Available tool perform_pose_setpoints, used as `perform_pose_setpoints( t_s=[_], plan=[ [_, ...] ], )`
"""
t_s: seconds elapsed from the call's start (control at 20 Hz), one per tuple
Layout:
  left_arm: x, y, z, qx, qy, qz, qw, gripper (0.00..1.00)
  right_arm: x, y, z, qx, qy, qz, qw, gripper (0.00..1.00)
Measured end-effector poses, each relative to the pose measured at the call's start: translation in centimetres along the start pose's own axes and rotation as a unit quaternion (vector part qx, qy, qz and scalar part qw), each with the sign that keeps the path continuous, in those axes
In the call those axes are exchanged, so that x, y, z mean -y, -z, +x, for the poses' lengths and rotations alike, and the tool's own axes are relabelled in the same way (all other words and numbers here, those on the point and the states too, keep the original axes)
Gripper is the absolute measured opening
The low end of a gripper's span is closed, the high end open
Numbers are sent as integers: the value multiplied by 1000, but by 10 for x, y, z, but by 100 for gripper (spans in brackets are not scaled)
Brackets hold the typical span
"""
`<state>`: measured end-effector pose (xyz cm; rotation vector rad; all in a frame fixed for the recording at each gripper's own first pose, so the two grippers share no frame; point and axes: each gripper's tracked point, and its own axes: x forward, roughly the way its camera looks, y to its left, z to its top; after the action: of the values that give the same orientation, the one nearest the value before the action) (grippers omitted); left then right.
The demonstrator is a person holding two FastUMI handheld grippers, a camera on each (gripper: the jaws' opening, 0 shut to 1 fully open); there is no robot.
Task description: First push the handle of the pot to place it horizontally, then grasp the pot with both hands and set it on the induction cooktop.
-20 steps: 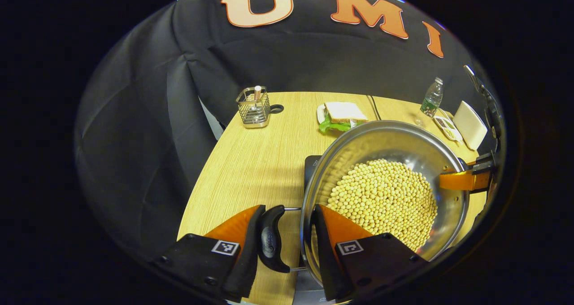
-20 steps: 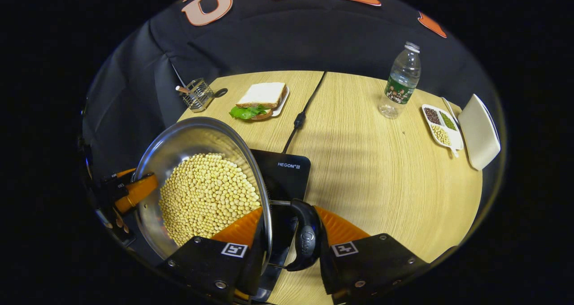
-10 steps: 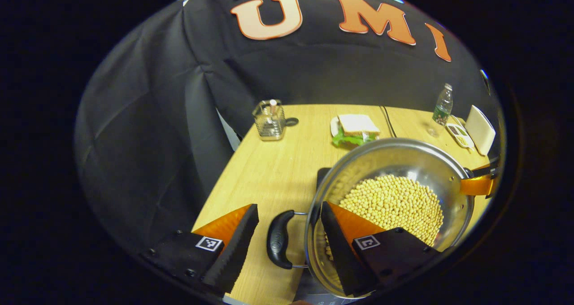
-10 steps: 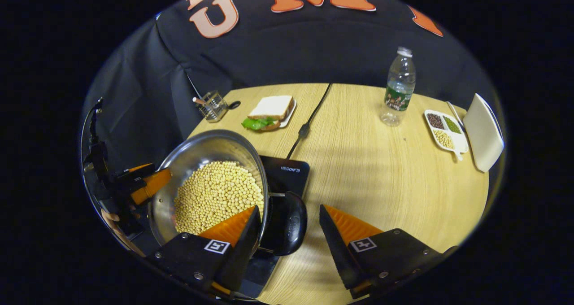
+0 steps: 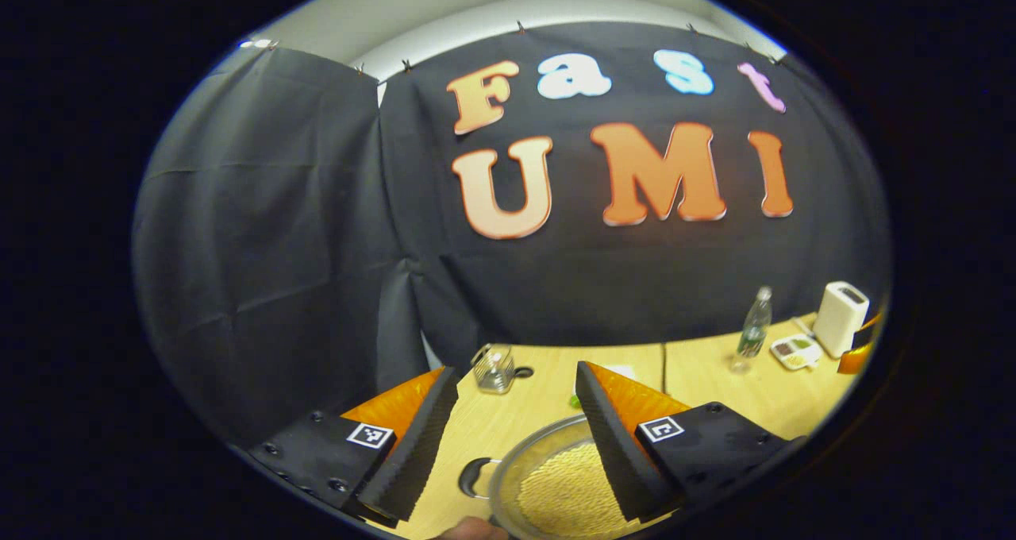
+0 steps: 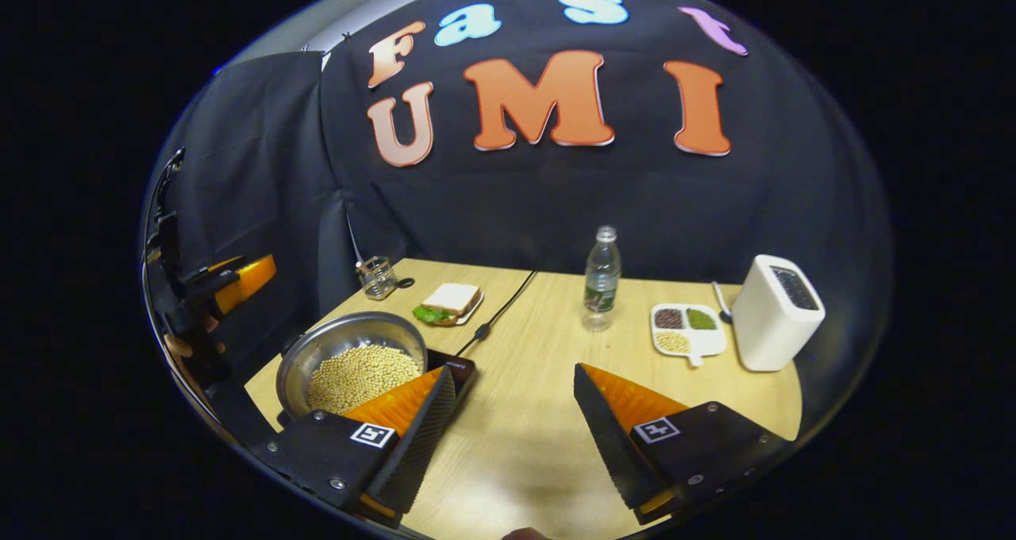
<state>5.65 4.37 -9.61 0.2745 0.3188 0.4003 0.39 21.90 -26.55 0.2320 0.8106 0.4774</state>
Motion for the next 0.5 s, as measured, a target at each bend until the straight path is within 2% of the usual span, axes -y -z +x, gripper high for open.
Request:
perform_pose_setpoints(
  t_s=[0.05,0.2,0.25,0.3,0.5],
  plan=[
    [14,-21,-8,20,9,-14,1000,100,14,-9,-17,18,11,-2,1000,94],
    [46,-73,-38,77,38,-49,995,97,45,-39,-70,79,43,-13,996,94],
    [55,-85,-52,98,45,-58,992,93,55,-51,-86,101,57,-22,993,94],
    [64,-100,-61,118,52,-68,989,96,62,-63,-101,125,69,-32,989,94],
    [96,-152,-103,180,84,-89,976,96,83,-100,-166,207,97,-59,972,93]
  ],
)
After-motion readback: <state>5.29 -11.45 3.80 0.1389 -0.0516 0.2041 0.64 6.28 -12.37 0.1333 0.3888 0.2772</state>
